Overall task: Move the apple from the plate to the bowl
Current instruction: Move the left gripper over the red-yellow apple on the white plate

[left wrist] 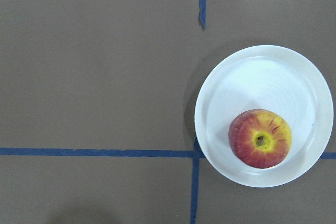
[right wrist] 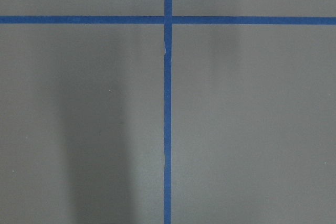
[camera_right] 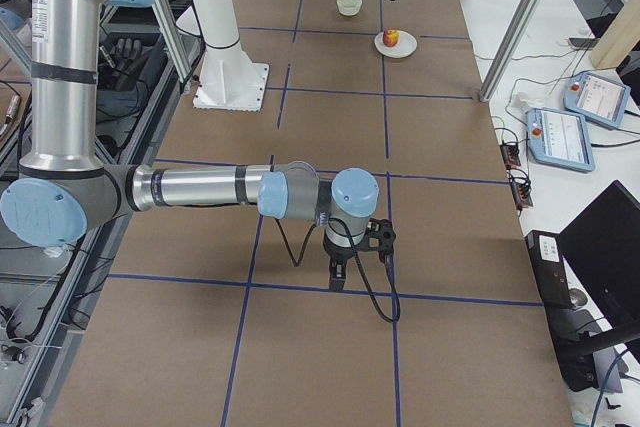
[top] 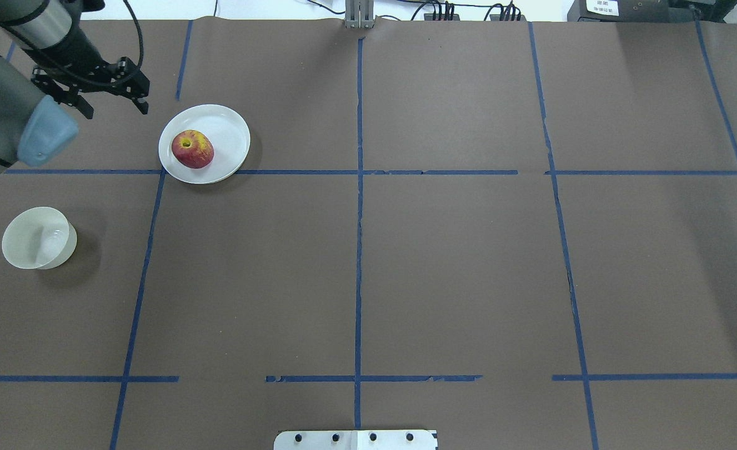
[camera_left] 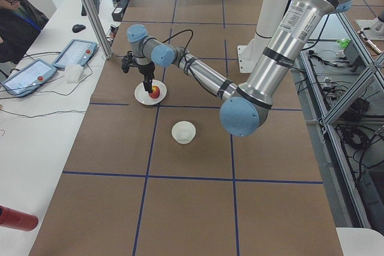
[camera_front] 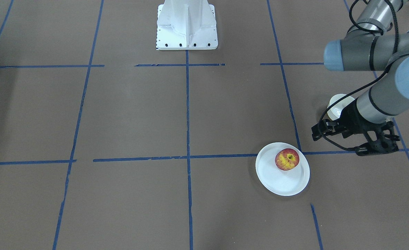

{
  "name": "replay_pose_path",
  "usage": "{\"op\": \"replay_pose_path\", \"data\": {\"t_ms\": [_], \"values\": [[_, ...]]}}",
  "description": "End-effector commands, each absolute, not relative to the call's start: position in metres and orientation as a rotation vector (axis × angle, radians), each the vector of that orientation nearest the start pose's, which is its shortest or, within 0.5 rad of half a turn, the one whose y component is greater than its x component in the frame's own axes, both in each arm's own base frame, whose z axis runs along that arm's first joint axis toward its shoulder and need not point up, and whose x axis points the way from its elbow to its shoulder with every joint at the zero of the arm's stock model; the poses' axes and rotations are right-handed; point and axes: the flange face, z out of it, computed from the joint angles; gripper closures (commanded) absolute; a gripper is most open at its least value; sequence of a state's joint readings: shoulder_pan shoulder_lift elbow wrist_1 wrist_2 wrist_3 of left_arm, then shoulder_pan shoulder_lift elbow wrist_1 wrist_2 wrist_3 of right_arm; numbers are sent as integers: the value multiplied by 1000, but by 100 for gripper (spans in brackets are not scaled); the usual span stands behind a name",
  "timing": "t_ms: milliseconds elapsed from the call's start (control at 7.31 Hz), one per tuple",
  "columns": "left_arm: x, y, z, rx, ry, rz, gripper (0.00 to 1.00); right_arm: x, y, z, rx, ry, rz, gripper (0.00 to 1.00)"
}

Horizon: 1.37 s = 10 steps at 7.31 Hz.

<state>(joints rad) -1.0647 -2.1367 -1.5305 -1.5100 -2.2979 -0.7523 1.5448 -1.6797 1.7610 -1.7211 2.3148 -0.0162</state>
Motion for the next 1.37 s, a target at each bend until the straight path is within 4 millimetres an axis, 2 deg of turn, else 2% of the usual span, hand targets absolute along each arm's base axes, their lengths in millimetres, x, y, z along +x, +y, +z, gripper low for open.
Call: {"op": "replay_pose_path", "data": {"t_ms": [0,274,547,684,958,1095,1232], "values": [[324,-653,355,-74,852,-84,0,54,-441,633,-69,-743,-15,0],[356,-659,375,-61,859,-101,0,54,-441,633,-69,-743,-15,0],[374,-657,378,-73,855,-89,0,54,-441,633,-69,-743,-15,0],[385,-657,389,-58,857,-77,0,54,-441,633,-69,-743,-15,0],[395,-653,395,-59,859,-77,0,54,-441,633,-69,-743,-15,0],[407,-649,399,-53,858,-65,0,54,-441,633,-71,-743,-15,0],[414,-648,408,-50,868,-64,0,55,-441,633,-69,-743,-14,0]]}}
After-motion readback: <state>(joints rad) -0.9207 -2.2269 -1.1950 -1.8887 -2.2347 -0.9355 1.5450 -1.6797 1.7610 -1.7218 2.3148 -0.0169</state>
